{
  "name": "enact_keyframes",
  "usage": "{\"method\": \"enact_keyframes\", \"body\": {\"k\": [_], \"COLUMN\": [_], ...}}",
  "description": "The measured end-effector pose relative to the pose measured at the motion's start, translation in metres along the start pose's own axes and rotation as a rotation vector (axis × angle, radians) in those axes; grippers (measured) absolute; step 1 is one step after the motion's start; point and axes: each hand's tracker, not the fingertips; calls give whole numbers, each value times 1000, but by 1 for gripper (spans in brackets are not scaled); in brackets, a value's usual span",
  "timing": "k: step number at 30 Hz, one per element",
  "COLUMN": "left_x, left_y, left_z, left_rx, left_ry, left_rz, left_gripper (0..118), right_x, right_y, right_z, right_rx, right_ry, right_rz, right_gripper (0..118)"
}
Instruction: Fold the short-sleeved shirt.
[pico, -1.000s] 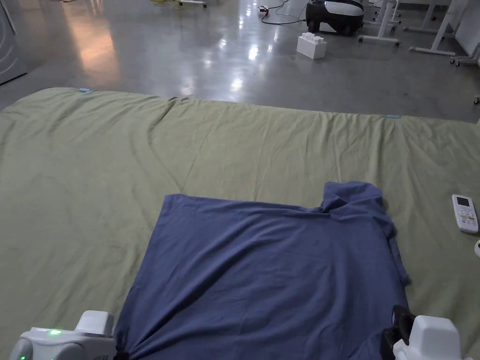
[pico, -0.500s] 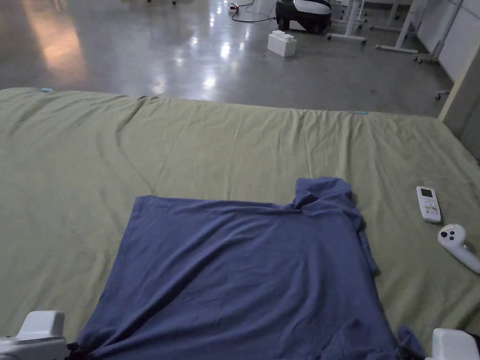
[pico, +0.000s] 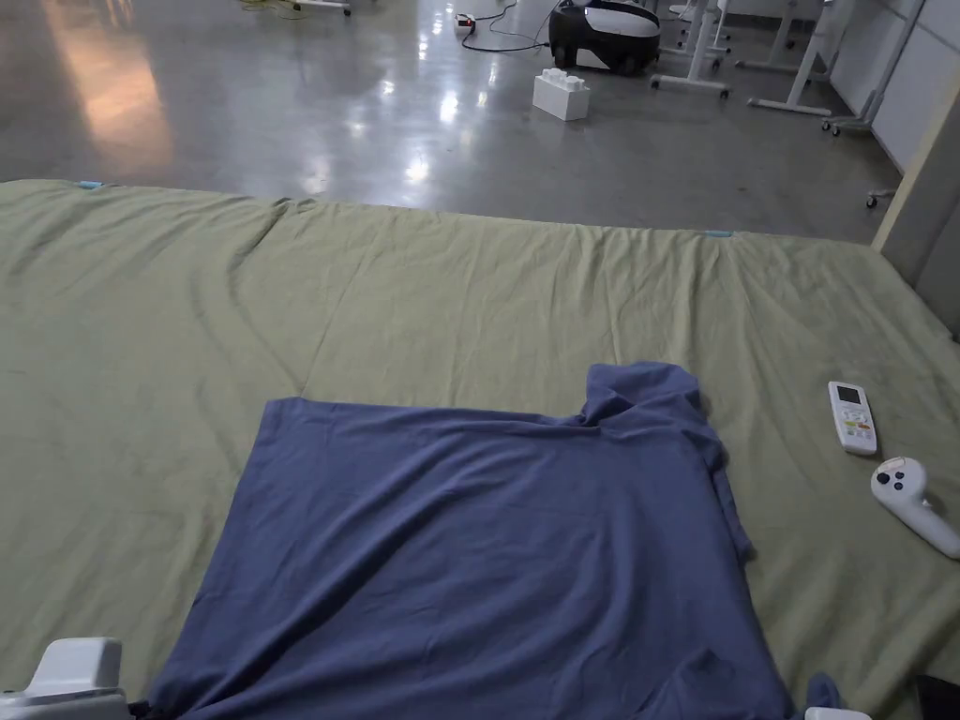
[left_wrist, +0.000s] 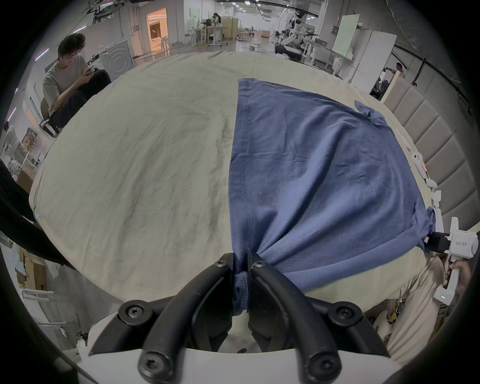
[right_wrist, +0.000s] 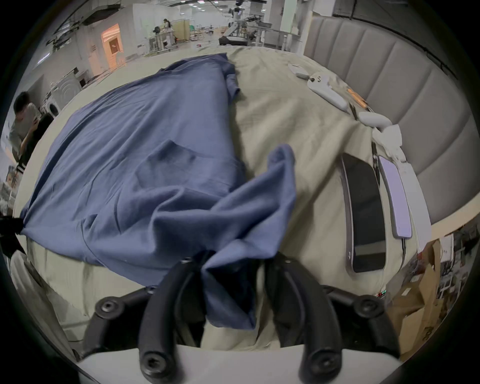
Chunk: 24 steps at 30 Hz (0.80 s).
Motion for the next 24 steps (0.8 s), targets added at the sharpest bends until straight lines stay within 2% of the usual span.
{"method": "enact_keyframes", "body": {"k": [2,5,7,11,13,19,24], "left_x": [0,0,1,4,2,-4,-7], "left_y": [0,0,0,0,-1,6,34], "left_z": [-1,0,1,3,4,8,10], "left_rx": [3,7,13,23,37,72,143], "left_ry": [-1,-7,-9,-8,-14,-45,-97], "left_rz": [3,9,10,9,25,69,124], "left_gripper": [10,10,10,10,10,10,9], "right_x": [2,1,-3,-14,-15,-4,8], "right_y": [1,2,2,2,3,17,46], "right_z": [3,16,27,53,64,70,64], "right_rx": [2,23,41,95,152,173,191], "right_ry": [-17,-35,-76,-99,-86,-65,-8], "right_rz": [34,77,120,153,106,82,41], "right_gripper": [23,16,7,4,4,4,4]}}
